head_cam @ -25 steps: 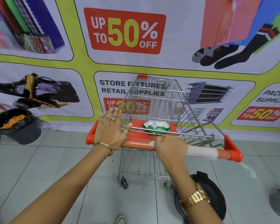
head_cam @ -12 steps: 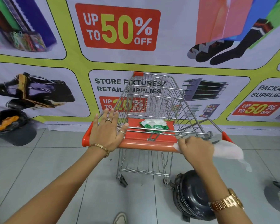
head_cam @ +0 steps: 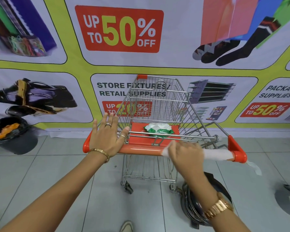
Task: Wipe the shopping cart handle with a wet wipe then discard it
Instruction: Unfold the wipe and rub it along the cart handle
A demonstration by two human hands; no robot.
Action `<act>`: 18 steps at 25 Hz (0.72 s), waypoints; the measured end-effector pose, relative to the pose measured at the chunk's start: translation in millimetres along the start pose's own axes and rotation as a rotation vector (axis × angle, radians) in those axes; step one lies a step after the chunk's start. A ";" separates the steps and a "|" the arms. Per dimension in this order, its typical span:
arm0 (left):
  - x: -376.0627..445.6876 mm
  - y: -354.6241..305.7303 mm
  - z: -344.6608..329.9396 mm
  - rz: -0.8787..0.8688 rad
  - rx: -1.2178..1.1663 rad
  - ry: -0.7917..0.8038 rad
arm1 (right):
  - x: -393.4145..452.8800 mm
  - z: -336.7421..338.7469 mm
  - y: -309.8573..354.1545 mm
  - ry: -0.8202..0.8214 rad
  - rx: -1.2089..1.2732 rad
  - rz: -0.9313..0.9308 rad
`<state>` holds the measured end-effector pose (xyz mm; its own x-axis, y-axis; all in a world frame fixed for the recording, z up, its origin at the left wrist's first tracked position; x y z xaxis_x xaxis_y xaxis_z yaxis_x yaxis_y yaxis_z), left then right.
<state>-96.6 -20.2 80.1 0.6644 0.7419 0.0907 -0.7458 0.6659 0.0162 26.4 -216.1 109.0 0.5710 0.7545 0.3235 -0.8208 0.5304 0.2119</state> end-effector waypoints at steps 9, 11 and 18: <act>-1.3 -16.2 -3.8 -0.010 0.057 0.006 | 5.5 -16.2 9.0 0.214 -0.187 -0.011; -1.5 -16.0 -3.5 -0.009 0.055 0.005 | 16.0 -22.6 47.6 0.214 -0.157 0.081; -0.4 -3.8 -3.0 0.027 0.018 0.017 | 9.5 -22.1 32.3 0.267 -0.146 0.204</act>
<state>-93.9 -22.8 77.1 0.6443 0.7612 0.0744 -0.7644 0.6439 0.0322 5.5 -183.2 98.6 0.3947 0.9145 0.0892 -0.9187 0.3938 0.0281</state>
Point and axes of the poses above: each hand's wrist, its own x-axis towards the middle knuckle, its own z-axis out of the back of the hand, y = z × x, the point moved 9 cm from there along x, towards the middle knuckle, and after that the axes turned 10 degrees about x, right-handed, at the moved point
